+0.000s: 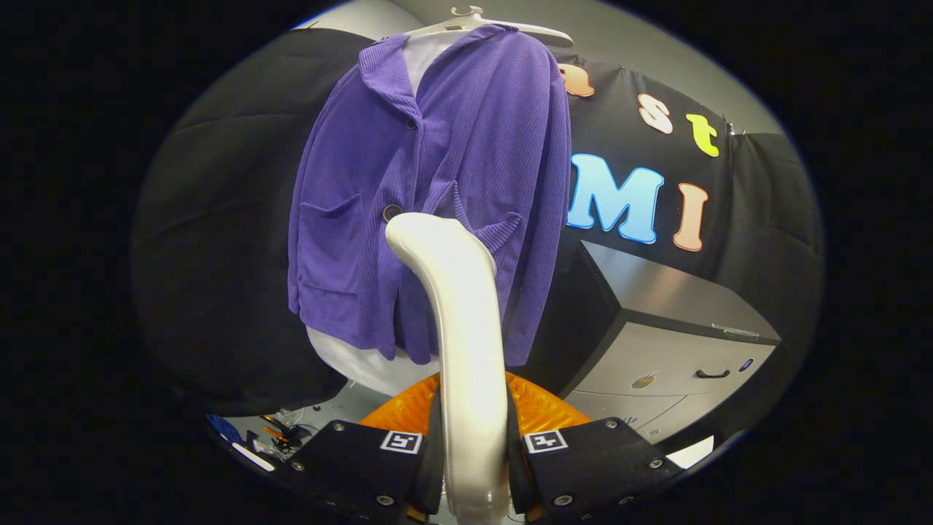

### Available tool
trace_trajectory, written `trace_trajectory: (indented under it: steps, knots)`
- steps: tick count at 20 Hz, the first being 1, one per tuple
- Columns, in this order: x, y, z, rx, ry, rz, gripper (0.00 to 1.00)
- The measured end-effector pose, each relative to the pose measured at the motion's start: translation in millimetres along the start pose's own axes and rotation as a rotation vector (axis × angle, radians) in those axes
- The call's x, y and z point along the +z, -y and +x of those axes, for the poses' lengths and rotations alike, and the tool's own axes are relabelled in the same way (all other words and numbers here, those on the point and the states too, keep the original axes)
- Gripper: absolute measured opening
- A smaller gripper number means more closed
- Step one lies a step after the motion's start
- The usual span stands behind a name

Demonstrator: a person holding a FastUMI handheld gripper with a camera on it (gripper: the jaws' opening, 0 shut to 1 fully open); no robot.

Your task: Iron the clothes twice with a garment steamer, once on the left side and once on the right side.

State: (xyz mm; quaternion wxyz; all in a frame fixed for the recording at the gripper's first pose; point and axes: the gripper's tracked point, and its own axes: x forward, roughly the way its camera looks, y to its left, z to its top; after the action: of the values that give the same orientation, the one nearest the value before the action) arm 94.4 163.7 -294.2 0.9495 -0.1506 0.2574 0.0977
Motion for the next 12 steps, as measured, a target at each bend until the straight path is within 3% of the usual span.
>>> trace_trajectory:
  steps: [6, 12]
  knots:
    - [-48.3, -7.2, -6.5, 0.088, -0.102, 0.044, 0.37]
    - [-53.3, -3.8, -40.1, 0.138, -0.108, 0.074, 0.37]
